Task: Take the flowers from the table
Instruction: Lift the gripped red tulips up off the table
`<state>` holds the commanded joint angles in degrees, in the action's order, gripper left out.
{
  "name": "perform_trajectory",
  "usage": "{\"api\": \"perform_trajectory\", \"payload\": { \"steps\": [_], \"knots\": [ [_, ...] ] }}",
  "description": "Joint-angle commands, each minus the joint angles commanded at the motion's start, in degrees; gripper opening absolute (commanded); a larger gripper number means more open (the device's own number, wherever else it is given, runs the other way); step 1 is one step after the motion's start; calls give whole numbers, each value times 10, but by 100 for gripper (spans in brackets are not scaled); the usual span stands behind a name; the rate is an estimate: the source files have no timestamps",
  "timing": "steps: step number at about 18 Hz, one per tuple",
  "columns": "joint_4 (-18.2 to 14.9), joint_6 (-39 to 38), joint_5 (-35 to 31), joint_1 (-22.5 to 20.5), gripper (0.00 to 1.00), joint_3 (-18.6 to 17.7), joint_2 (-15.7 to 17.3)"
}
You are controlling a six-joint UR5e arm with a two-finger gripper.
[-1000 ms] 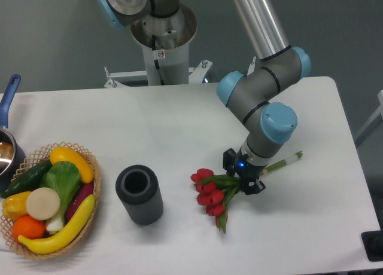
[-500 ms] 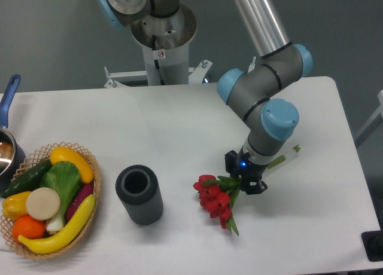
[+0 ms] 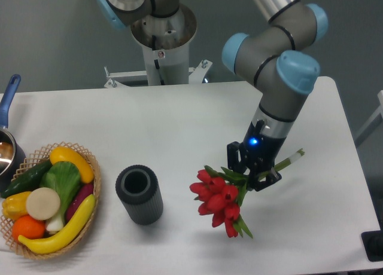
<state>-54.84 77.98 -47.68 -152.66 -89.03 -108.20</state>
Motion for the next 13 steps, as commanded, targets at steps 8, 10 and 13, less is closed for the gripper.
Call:
{"api": "perform_trajectory", "payload": {
  "steps": [8, 10, 13],
  "knots": [
    [4, -87, 237, -12, 27, 1, 10],
    [5, -115, 246, -16, 27, 2, 11],
    [5, -134, 248, -16, 27, 4, 17]
  ]
}}
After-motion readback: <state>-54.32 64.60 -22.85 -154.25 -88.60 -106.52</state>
